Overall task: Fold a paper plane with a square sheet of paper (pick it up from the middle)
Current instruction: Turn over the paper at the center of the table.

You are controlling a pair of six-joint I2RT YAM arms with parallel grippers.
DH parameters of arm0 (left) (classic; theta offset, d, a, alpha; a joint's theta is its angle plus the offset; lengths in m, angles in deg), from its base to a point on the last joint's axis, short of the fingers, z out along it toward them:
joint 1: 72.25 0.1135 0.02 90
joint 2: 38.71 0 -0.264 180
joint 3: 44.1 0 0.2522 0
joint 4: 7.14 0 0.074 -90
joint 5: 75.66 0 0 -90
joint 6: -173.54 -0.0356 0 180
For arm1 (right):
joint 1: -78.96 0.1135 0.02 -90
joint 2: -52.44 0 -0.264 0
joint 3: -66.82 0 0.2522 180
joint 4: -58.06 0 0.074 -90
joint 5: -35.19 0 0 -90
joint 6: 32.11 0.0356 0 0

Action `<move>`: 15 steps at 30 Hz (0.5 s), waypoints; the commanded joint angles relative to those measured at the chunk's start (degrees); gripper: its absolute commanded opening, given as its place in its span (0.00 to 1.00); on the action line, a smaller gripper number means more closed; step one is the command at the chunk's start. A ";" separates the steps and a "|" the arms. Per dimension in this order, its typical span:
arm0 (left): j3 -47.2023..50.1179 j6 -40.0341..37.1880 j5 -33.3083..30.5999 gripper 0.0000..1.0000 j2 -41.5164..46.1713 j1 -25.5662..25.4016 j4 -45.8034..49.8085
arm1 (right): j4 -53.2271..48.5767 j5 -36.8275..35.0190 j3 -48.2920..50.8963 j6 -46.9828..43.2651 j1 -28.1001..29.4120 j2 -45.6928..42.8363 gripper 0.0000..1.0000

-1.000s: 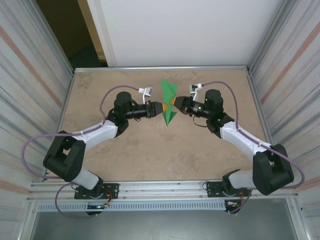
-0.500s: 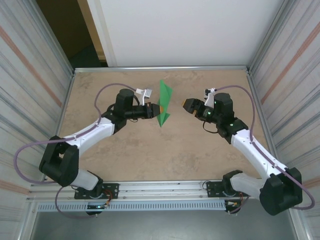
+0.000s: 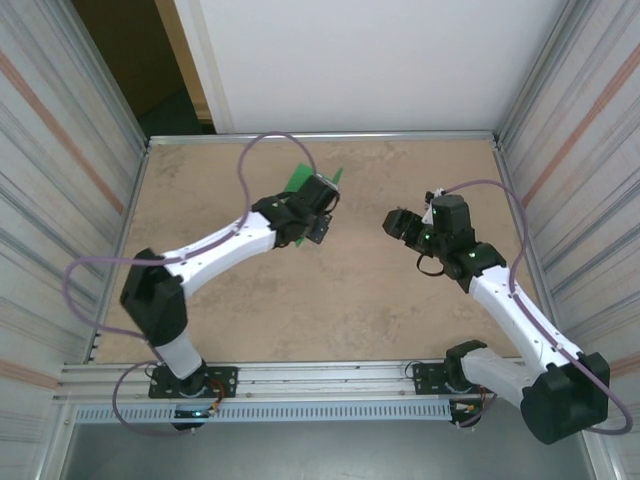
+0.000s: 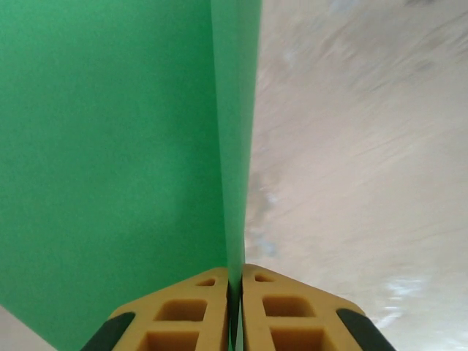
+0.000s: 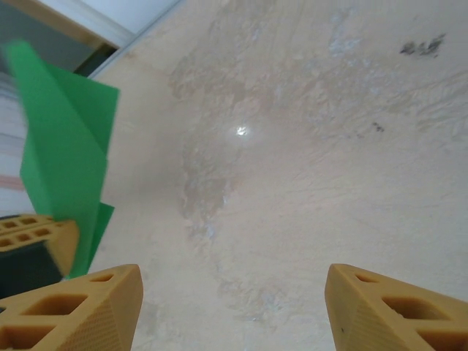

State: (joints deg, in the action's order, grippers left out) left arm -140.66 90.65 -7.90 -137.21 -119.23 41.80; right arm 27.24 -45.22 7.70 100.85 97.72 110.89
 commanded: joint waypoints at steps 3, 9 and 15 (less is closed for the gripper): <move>-5.01 -6.02 -19.77 0.12 -9.69 -2.74 9.38 | -2.41 -2.91 2.46 -0.18 -2.60 -3.85 0.66; -8.87 -8.05 -28.76 0.12 -21.04 -4.54 10.48 | -3.19 -2.41 3.59 0.09 -3.76 -4.32 0.66; -10.77 -7.87 -31.40 0.14 -29.16 -5.20 11.06 | -3.47 -2.29 4.76 0.49 -4.48 -4.76 0.66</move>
State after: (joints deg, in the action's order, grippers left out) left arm -149.58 83.26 -34.55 -165.10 -124.04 50.54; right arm 24.49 -46.47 11.81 100.89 93.79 107.46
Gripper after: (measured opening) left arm 0.132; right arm 0.663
